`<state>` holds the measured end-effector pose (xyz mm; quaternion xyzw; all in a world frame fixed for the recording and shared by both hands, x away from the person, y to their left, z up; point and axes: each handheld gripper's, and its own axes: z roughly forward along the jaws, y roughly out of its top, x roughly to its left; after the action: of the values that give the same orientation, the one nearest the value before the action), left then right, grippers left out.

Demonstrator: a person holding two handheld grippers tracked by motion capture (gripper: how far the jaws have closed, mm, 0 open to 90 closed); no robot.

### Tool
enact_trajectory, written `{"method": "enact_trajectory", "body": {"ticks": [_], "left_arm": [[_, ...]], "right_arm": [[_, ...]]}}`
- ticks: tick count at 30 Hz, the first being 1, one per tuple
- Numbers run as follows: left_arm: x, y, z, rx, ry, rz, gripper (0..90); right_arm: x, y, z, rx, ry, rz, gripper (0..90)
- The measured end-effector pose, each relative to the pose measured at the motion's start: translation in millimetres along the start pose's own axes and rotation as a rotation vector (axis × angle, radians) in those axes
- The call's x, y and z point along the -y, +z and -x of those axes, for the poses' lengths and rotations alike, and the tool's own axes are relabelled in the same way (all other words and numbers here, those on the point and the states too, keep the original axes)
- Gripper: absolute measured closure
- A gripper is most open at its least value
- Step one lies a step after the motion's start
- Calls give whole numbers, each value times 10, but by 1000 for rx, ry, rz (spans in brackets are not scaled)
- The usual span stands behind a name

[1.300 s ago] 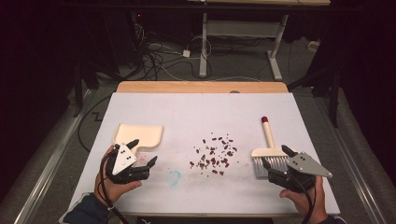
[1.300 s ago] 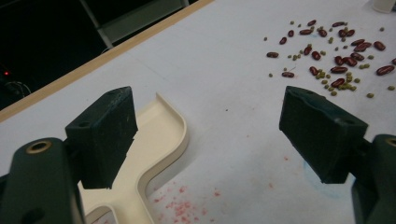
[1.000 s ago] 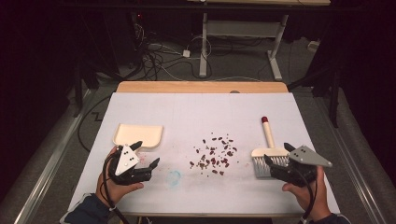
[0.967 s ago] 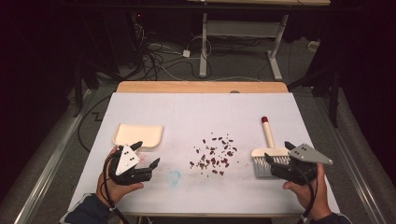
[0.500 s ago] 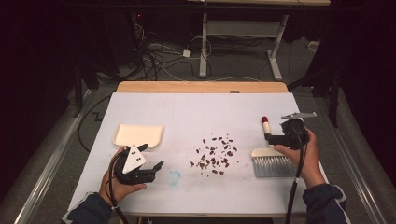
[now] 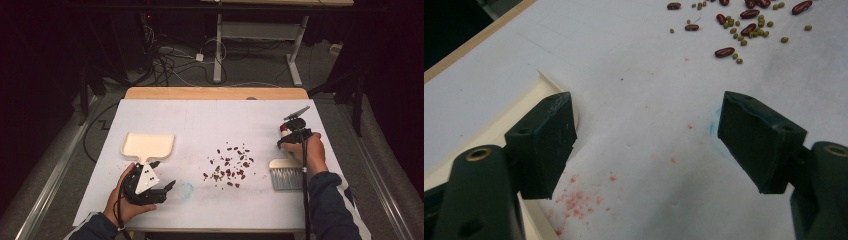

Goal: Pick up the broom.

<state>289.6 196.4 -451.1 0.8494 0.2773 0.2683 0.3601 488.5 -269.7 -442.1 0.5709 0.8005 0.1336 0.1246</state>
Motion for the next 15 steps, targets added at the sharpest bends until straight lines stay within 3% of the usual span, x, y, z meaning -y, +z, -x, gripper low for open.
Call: {"method": "enact_trajectory", "body": {"ticks": [5,11,15], "left_arm": [[5,18,-12,6,-2,-8,224],[-6,38,-8,11,7,-10,224],[-9,35,-8,4,11,-2,224]], "right_arm": [[-65,6,9,-4,1,-5,636],[-87,6,-1,4,9,-15,651],[-36,-3,10,-11,18,23,680]]}}
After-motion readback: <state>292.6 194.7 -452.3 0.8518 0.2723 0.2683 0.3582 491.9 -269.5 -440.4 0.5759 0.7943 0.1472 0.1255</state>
